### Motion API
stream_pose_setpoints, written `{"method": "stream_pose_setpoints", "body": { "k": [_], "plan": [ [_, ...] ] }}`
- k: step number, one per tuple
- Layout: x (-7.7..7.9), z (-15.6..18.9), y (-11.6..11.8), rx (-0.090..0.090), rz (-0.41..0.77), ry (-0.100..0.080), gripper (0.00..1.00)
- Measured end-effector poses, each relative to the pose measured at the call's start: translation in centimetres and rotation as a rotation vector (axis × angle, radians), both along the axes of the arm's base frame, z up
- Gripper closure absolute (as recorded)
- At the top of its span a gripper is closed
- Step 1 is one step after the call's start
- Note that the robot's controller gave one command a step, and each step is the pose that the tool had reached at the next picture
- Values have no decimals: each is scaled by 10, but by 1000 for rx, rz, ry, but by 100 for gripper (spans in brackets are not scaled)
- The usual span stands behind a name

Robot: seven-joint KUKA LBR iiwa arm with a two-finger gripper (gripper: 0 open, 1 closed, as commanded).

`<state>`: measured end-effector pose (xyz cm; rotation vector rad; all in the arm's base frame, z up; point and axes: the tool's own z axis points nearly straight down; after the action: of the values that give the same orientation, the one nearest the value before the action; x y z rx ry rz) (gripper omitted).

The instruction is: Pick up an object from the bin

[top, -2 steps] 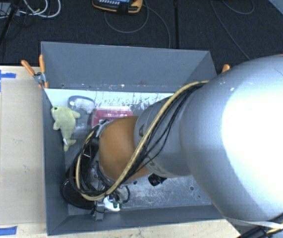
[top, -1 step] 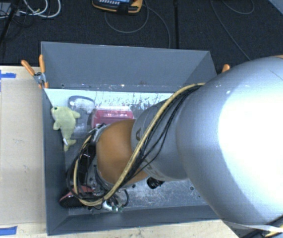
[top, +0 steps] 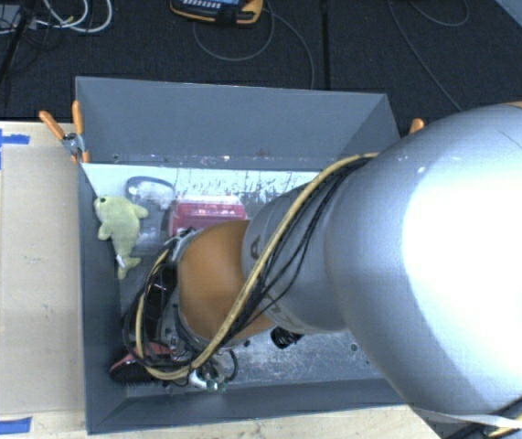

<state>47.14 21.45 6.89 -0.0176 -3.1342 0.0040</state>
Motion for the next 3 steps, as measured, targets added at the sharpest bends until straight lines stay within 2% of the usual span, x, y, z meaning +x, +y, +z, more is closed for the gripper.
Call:
{"method": "stream_pose_setpoints", "body": {
  "k": [3],
  "plan": [
    [-1, 17, -1, -1, -3, 3, 100]
  ]
}}
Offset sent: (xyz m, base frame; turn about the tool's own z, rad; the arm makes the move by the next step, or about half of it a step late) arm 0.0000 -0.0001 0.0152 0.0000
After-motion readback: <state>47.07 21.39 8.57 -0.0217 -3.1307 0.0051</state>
